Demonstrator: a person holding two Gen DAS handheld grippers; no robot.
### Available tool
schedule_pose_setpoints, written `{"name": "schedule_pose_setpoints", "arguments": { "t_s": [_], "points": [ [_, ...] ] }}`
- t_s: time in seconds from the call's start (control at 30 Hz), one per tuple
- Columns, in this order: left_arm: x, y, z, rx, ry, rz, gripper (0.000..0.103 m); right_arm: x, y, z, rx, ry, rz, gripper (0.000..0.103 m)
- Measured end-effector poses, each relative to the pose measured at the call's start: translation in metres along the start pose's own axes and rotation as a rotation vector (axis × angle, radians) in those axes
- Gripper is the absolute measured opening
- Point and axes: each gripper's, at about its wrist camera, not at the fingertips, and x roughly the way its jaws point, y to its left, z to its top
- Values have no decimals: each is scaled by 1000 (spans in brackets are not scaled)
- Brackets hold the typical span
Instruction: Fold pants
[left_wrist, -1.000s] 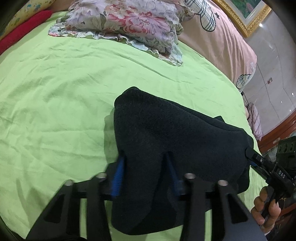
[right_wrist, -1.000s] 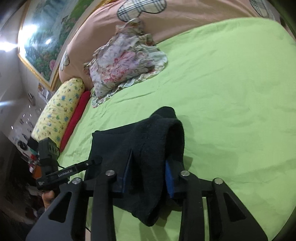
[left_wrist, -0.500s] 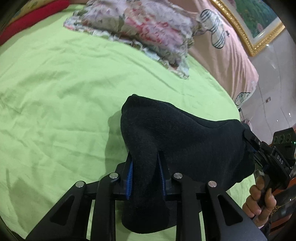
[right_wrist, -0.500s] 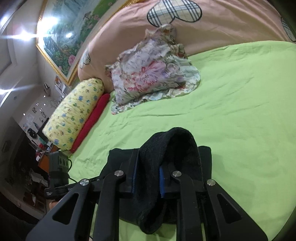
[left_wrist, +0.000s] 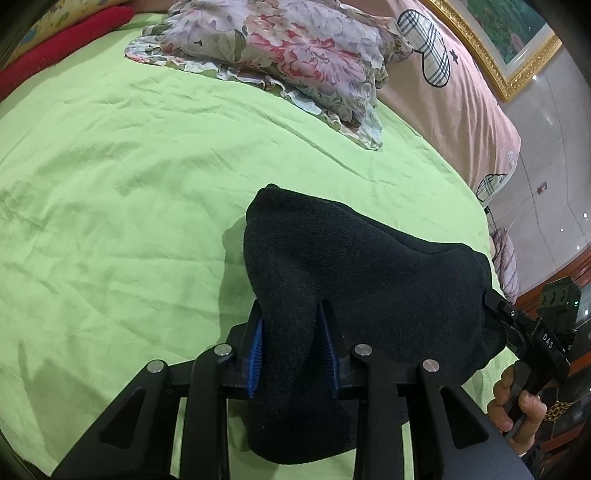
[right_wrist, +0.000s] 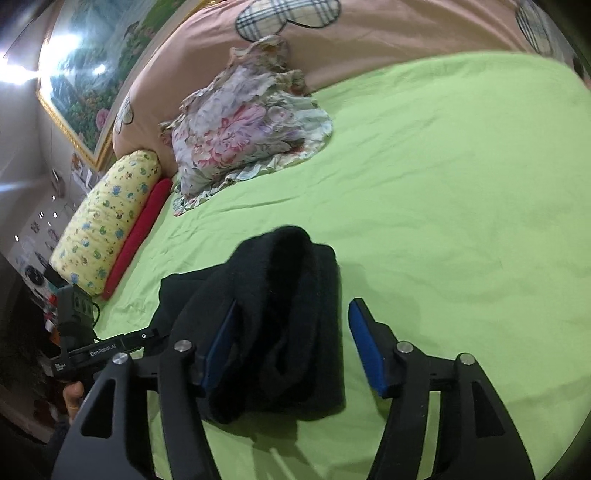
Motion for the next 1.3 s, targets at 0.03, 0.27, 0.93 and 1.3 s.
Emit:
{"name": "schedule_pose_setpoints", "arguments": {
  "t_s": [0.03,0.27,0.93,1.3],
  "points": [
    [0,-1,0,1,-1,6,31,2,-4,-1,15,9,15,63],
    [-13,-12,-5,49,-30,64,49,8,-12,-4,106,18,112,63],
    [13,-11,-15,73,-13,190,80,22,-30,-26,142,7,233,75],
    [12,-34,-16,153,-5,190,36,21,-26,-32,178,4,270,54]
  ]
}}
